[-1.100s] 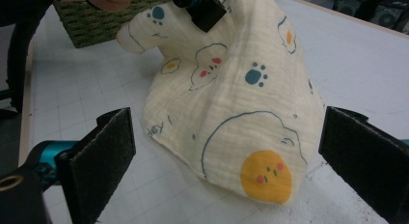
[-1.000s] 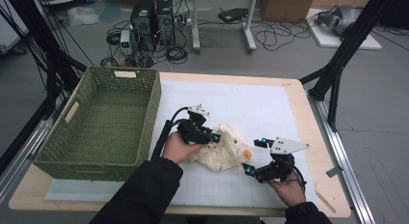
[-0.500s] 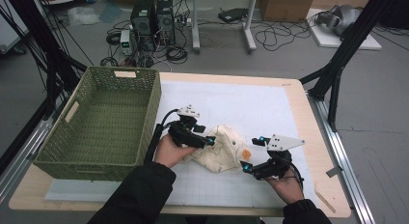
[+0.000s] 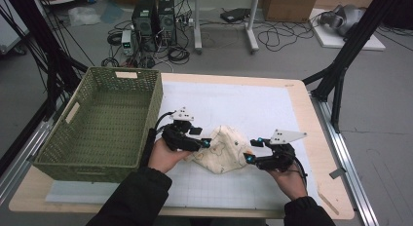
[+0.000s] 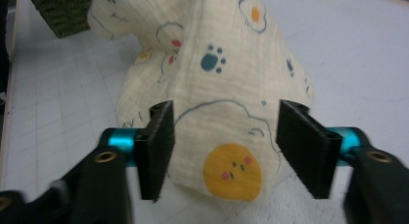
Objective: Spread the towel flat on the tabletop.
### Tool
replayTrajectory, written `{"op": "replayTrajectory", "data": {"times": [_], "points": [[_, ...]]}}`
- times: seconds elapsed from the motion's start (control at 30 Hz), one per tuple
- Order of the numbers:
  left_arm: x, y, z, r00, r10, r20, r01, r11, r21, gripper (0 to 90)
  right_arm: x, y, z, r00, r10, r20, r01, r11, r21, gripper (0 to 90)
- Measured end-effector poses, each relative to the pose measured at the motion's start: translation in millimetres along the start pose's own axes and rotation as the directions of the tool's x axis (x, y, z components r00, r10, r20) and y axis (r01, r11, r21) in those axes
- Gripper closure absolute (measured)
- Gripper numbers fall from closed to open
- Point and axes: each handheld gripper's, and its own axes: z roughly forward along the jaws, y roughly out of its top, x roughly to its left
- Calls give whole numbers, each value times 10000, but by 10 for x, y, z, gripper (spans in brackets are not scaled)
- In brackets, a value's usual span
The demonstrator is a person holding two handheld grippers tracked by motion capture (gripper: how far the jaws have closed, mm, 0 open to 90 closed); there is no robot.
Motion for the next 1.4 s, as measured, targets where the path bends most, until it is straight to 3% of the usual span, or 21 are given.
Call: {"op": "replayTrajectory", "data": {"times": [0.13,0.23,0.43,0.6,0.7,0.83,0.97,1.07,1.2,1.4], "points": [[-5,-87,31,10000,55,62,-56,9999,132,593,-40,-28,126,9999,-85,-112,95,9958,907,544],[-15,-162,62,9997,60,237,-68,9994,349,653,-50,-39,197,9995,-250,-211,277,9899,1390,661],[-8,-288,118,9987,-170,484,135,9975,700,629,-60,-70,297,9978,-495,-437,582,9716,2292,894],[-30,-323,145,9984,-121,561,72,9961,879,610,-49,-78,298,9950,-773,-633,908,9635,2520,897],[-44,-355,177,9981,-47,617,-19,9943,1068,676,-44,-90,231,9956,-703,-612,837,9635,2543,894],[-73,-424,259,9978,22,656,-116,9895,1444,813,-106,-100,154,9997,-94,-235,135,9832,1820,650],[-79,-462,326,9979,20,642,-129,9853,1706,836,-106,-96,241,9998,-176,41,165,9805,1960,590],[-81,-469,351,9977,42,680,-168,9825,1855,835,-104,-106,319,9993,-353,76,326,9738,2251,640],[-79,-464,345,9973,-35,731,-96,9840,1779,783,-126,-108,309,9986,-507,138,460,9703,2374,858],[-62,-419,235,9976,-336,612,271,9941,1050,579,-117,-116,248,9975,-706,-90,706,9644,2549,876]]}}
